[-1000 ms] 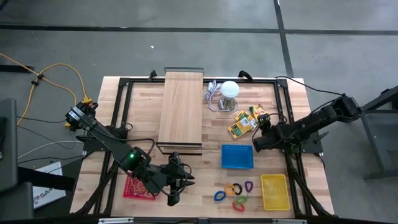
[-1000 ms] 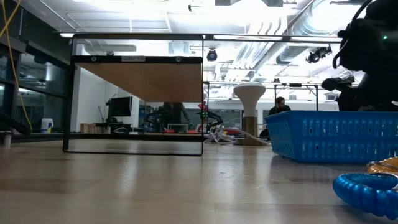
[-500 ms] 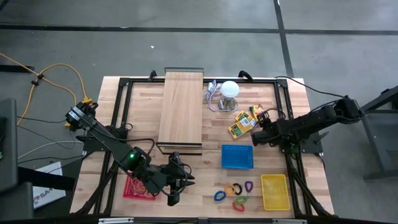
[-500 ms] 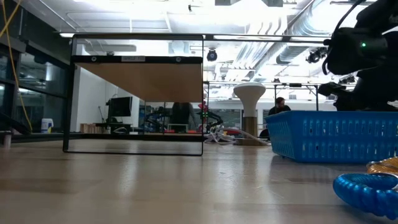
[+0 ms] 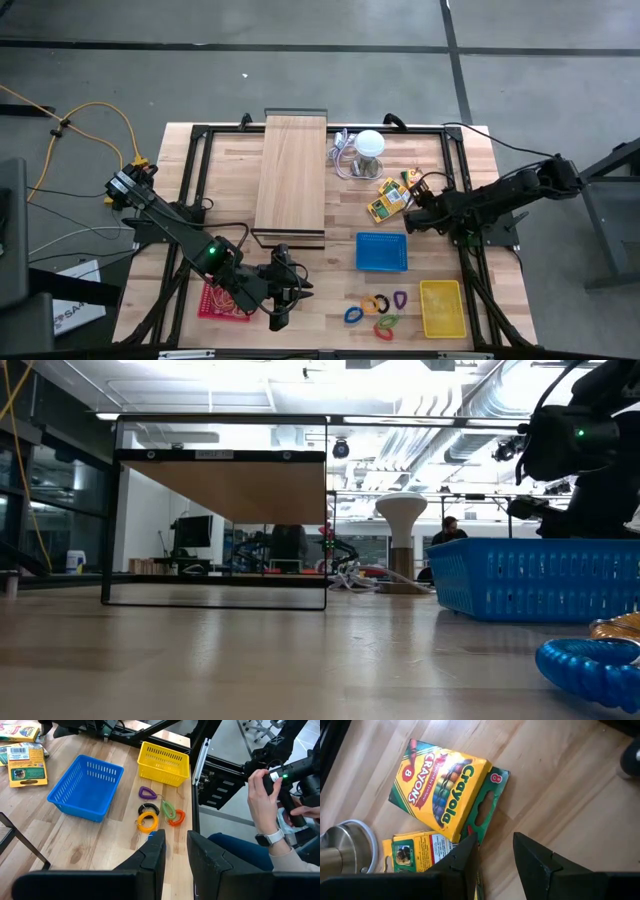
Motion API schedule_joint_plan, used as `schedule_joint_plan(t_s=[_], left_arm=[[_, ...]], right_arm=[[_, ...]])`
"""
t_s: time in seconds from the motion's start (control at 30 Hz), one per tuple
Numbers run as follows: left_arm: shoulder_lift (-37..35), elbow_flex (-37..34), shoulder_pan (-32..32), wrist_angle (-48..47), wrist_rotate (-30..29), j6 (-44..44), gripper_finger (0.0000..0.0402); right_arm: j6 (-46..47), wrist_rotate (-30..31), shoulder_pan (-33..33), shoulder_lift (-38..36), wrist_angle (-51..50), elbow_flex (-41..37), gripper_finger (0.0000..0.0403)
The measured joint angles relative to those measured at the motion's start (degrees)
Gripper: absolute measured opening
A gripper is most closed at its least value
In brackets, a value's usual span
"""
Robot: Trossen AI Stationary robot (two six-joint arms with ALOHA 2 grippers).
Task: Pick & Place Office Desk Supplies
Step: Put the bottom yellow crayon box into the blue bin
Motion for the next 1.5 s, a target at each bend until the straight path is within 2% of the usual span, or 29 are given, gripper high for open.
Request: schedule_joint_plan(t_s=[0.23,0.5,0.87,1.0,1.17,1.5], left_arm=[[0.0,0.0,0.0,0.0,0.0,0.0,0.0077],[0.0,0.0,0.0,0.0,0.0,0.0,0.0077],[0.0,0.0,0.0,0.0,0.0,0.0,0.0077],[0.0,0.0,0.0,0.0,0.0,0.0,0.0077],[0.0,0.0,0.0,0.0,0.0,0.0,0.0077],[0.0,0.0,0.0,0.0,0.0,0.0,0.0077]], right_arm=[[-1.8,0.0,0.0,0.0,0.1,0.0,0.0111],[-13.0,1.9,0.0,0.0,2.8,0.0,0.0111],[-11.1,2.0,0.0,0.0,1.0,0.1,0.0111],[-11.1,0.0,0.0,0.0,0.9,0.1,0.0111],[-6.6,-0.4,0.0,0.2,1.0,0.1,0.0111],[-3.8,-2.7,0.0,6.0,2.2,0.1,0.0111]])
